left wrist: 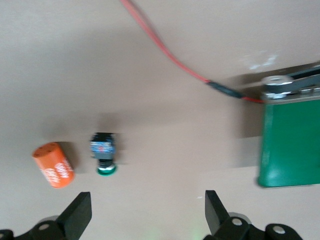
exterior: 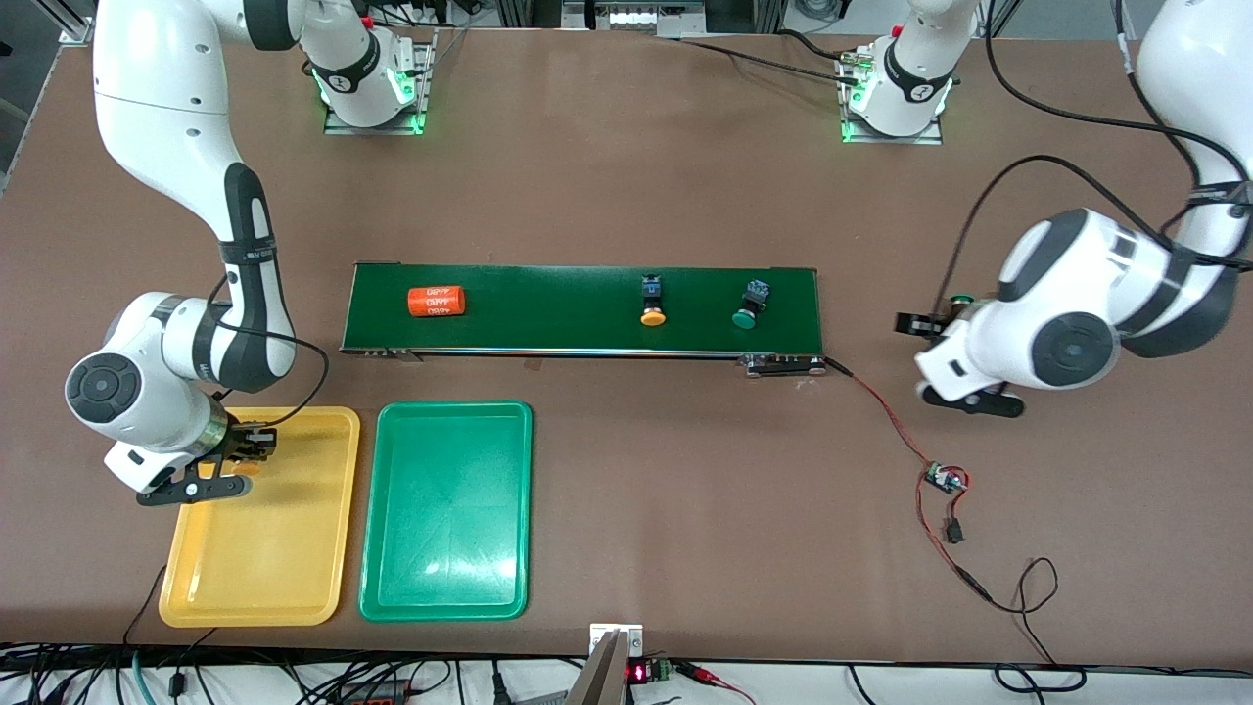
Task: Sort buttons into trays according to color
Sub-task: 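Open the right gripper over the yellow tray while the left gripper grasps cylinder, then reach the right gripper to the belt while the left gripper carries cylinder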
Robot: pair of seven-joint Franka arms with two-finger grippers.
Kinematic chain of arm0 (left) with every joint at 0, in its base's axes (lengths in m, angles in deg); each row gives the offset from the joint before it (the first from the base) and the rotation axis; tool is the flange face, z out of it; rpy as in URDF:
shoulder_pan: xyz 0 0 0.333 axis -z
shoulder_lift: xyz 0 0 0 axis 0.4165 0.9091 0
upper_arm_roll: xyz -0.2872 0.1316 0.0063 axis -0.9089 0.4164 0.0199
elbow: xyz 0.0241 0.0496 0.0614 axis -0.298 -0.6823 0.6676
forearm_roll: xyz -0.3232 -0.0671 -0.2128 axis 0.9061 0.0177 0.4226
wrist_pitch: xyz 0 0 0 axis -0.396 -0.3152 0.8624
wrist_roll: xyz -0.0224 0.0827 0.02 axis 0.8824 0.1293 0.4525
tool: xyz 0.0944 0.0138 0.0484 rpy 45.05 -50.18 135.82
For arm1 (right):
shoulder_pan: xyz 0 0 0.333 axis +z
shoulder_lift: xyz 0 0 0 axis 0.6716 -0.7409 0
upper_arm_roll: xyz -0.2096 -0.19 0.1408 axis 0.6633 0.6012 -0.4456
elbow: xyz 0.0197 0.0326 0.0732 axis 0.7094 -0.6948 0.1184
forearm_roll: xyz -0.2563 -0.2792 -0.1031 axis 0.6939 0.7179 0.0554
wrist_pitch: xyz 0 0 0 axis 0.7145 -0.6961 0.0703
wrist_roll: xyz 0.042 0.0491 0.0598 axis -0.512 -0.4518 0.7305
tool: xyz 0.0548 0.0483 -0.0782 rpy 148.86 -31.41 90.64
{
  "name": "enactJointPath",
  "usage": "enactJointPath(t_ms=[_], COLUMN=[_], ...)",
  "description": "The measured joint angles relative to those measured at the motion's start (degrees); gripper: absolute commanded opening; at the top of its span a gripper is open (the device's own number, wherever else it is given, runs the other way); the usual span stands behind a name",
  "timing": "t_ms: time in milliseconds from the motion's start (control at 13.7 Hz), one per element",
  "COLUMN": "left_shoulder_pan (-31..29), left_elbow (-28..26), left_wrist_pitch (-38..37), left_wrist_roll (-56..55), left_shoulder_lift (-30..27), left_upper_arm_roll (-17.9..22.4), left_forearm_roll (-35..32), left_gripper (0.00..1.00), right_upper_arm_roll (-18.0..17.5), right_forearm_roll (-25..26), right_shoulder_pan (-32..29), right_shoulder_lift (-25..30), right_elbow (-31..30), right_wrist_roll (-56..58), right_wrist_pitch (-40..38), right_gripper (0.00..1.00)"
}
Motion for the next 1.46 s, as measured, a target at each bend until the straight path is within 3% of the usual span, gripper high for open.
enactJointPath(t_ms=[146,366,659,951,1171,1244,1463], left_shoulder_pan=[-3.9,-9.7,-18.7,-27.5,-30.3,-30.7,-31.3], left_elbow=[-0.1,-1.5,-9.8,-19.6,-24.4,-25.8,-27.5], left_wrist_pitch=[0.2,2.6,13.5,23.0,27.2,29.1,30.8], left_wrist_roll=[5.2,9.9,10.7,10.9,11.2,11.2,11.3], left_shoulder_lift=[0.3,1.4,1.5,1.4,1.4,1.4,1.4], left_upper_arm_roll=[2.2,3.0,3.2,3.2,3.2,3.2,3.2], left_forearm_roll=[-0.4,-4.3,-8.5,-10.1,-10.2,-10.4,-12.2], left_gripper=[1.00,1.00,1.00,1.00,1.00,0.95,0.43], right_upper_arm_roll=[-0.2,-0.5,-0.6,-0.7,-0.8,-0.9,-1.2], right_forearm_roll=[0.0,-1.6,-2.2,-3.6,-3.7,-3.7,-3.8], right_shoulder_pan=[0.0,0.1,0.9,3.5,8.1,9.9,16.5], right_shoulder_lift=[-0.8,-1.1,-0.6,4.8,10.0,11.2,12.3], right_elbow=[0.0,0.1,0.4,1.6,1.6,1.5,1.5], right_wrist_roll=[1.2,1.4,1.5,-2.4,-10.7,-13.2,-19.3], right_wrist_pitch=[1.7,2.0,0.8,-10.8,-19.3,-21.4,-23.9], right_gripper=[1.00,1.00,1.00,1.00,1.00,1.00,1.00])
